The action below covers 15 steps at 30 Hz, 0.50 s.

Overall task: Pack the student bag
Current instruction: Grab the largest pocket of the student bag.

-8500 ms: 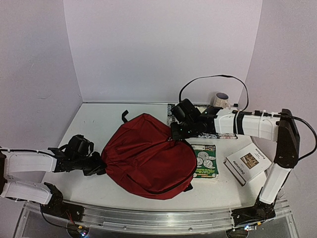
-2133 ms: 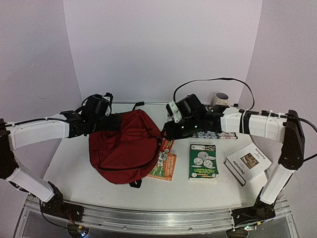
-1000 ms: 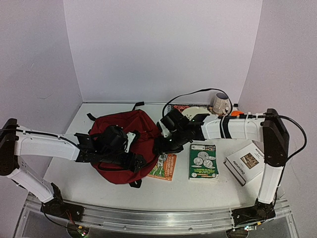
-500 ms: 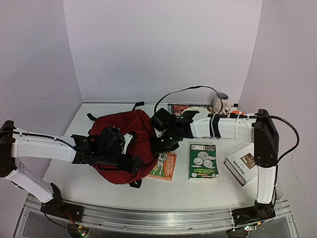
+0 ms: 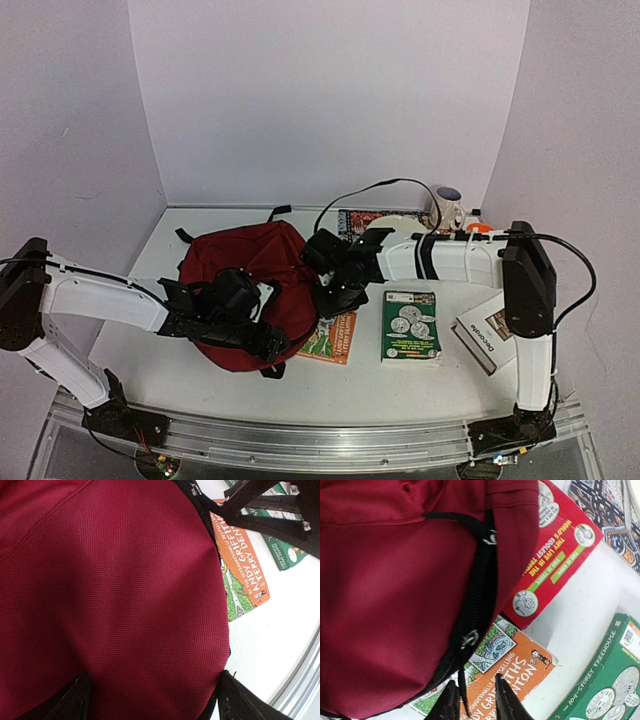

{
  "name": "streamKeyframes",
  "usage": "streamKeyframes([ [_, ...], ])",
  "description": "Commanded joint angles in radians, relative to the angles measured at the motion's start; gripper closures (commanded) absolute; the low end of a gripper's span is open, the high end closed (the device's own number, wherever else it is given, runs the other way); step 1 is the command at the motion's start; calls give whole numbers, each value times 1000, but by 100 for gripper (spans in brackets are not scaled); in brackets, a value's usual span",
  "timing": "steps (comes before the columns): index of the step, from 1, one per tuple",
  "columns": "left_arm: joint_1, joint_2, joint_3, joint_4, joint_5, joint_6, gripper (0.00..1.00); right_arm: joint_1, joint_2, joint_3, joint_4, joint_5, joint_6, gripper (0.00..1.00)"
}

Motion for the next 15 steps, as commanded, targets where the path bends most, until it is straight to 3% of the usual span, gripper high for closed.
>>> streamKeyframes([
  [1,-1,26,-7,-6,-25,-1,13,2,-18,-6,-66,39,1,81],
  [10,0,38,-1,6,-9,2,17,3,10,11,-37,2,-39,90],
  [15,-1,59,-2,30,-2,-2,22,3,10,4,-25,-35,-60,100],
])
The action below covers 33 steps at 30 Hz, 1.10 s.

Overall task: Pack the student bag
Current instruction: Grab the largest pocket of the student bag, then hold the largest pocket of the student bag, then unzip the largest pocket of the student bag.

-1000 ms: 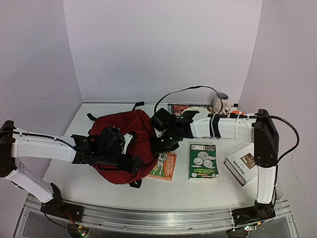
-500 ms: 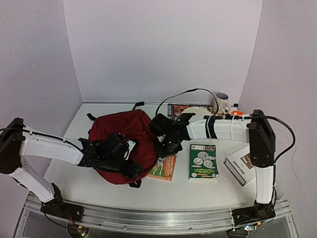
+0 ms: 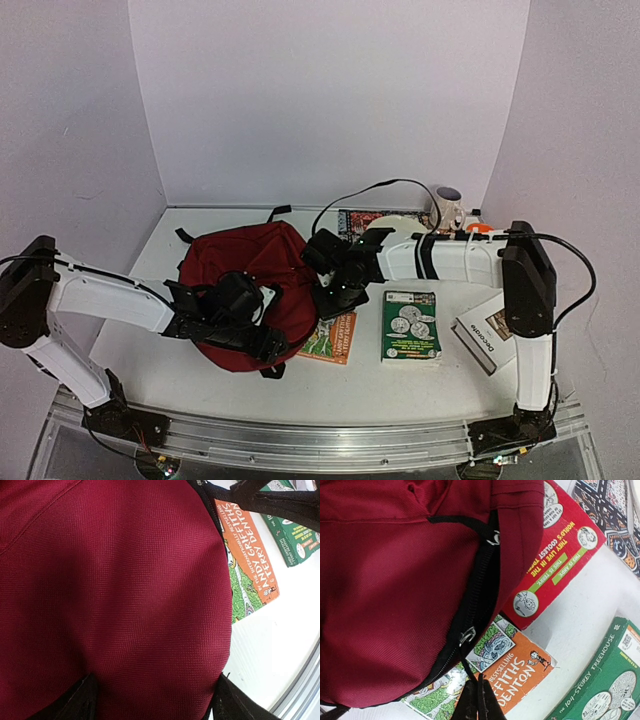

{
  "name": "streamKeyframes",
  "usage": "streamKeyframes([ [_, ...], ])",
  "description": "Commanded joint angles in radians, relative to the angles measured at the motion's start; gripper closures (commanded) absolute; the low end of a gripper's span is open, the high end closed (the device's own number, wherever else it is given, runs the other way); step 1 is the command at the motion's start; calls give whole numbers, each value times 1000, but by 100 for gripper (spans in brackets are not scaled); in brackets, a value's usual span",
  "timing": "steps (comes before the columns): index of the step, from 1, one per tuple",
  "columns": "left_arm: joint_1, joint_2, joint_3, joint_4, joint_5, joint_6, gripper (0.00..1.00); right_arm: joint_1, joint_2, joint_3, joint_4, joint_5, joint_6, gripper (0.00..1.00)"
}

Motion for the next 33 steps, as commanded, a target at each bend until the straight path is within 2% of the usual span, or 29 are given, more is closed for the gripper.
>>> streamKeyframes([
  [1,-1,32,-4,29,-1,-4,24,3,8,1,-23,-35,-27,100],
  [5,-1,62,-10,83,-1,-37,37,18,-24,-27,-12,-72,-34,100],
  [9,-1,87,-16,140,-30,-90,60,48,-60,-56,1,-117,-26,100],
  [14,-1,113,-2,167,-62,-137,71,95,-74,-82,23,-176,7,100],
  [23,-1,120,-14,251,-23,-177,71,184,-89,-86,140,-352,57,100],
  [27,-1,79,-41,273,-28,-177,65,182,-110,-99,145,-286,67,99],
  [31,-1,15,-73,279,-44,-168,54,166,-146,-100,144,-233,76,89],
  [33,-1,-20,-89,280,-57,-163,47,153,-168,-111,145,-202,84,81],
])
